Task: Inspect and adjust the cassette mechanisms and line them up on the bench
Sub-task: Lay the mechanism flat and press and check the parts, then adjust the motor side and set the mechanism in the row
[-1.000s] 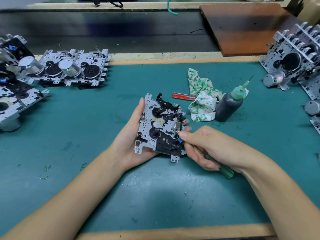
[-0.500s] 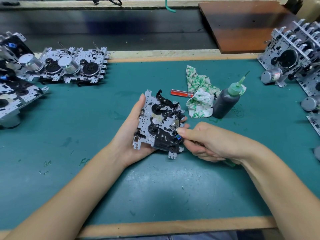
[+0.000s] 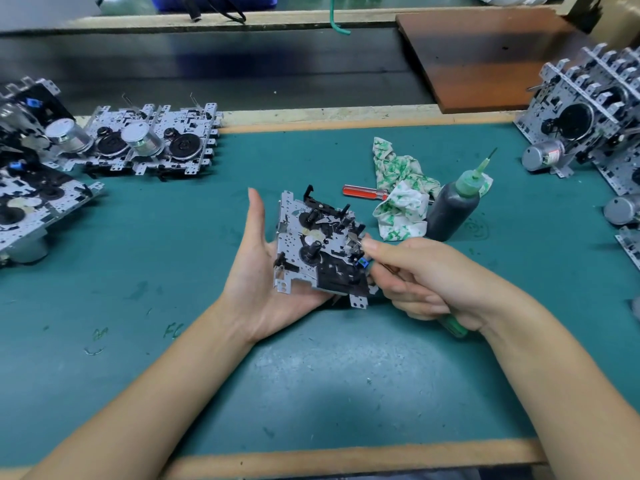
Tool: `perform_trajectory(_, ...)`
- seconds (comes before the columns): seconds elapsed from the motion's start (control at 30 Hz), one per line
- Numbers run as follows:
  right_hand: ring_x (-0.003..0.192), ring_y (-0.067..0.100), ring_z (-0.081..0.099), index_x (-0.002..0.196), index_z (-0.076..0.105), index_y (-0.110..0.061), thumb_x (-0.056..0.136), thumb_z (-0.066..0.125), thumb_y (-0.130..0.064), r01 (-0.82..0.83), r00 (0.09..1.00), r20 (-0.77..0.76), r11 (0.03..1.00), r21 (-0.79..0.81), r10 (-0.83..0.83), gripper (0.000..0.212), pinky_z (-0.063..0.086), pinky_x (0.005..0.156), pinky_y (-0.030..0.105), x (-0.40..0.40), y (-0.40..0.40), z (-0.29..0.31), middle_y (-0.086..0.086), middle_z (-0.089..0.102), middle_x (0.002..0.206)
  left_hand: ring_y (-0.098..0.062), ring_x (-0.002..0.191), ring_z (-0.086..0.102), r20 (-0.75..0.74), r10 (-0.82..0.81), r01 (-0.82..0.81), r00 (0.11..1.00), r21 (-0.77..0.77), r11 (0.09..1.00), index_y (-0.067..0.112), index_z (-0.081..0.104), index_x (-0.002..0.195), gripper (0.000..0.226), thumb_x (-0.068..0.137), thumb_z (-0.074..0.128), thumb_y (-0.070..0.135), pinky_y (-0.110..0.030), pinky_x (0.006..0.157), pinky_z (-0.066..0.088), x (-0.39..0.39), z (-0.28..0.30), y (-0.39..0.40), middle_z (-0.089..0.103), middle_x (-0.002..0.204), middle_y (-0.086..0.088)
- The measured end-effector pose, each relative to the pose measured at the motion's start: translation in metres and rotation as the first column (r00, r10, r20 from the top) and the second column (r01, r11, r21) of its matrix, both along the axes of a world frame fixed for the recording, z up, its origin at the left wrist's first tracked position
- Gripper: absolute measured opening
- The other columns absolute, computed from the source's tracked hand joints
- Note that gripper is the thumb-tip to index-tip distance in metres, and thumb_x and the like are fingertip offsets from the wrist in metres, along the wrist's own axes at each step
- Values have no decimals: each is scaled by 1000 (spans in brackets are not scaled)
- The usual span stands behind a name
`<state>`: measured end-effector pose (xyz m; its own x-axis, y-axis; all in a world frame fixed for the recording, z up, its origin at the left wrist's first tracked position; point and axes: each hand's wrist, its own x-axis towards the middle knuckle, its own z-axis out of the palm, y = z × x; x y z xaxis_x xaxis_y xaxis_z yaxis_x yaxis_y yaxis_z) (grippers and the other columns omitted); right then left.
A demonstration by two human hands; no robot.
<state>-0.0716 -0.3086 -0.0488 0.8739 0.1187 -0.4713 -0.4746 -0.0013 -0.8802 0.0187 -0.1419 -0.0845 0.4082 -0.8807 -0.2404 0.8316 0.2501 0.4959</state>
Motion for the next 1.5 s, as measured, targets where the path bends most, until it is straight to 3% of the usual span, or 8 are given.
perform_trajectory(0.2, 25, 6, 15, 43, 38, -16, 96, 41, -39, -17, 1000, -14, 1000, -9, 17, 59, 15, 33, 10, 0, -1, 0, -4, 22, 31, -35, 128, 48, -14, -19, 18, 1000, -40, 999, 0, 46, 135, 103, 77, 27, 83, -48, 104, 41, -1, -1, -1, 48, 139, -24)
perform_trajectory(0.57, 24, 6, 18, 38, 35, -21, 97, 39, -42, -81, 996, -47, 981, -177, 74, 63, 17, 30, 11, 1, 2, -2, -5, 24, 30, -25, 113, 62, 102, 6, -23, 995, 173, 985, 8, 67, 117, 81, 88, 21, 69, -36, 94, 52, -1, 1, -3, 62, 125, -15)
perform_trajectory(0.73, 24, 7, 18, 38, 37, -19, 98, 39, -40, -80, 997, -26, 981, -176, 76, 63, 19, 31, 10, 1, 4, -2, -2, 24, 30, -28, 116, 60, 138, 10, -42, 990, 228, 973, 8, 62, 124, 76, 88, 29, 67, -38, 96, 50, -3, 2, -4, 61, 127, -18)
perform_trajectory(1.5, 29, 11, 12, 40, 33, -18, 97, 33, -48, -237, 971, -64, 936, -259, 229, 64, 15, 37, 11, 3, -4, -6, -4, 18, 32, -28, 112, 63, 226, 66, -132, 972, 289, 948, 8, 60, 122, 71, 93, 27, 63, -37, 90, 53, -8, 4, -5, 65, 119, -18)
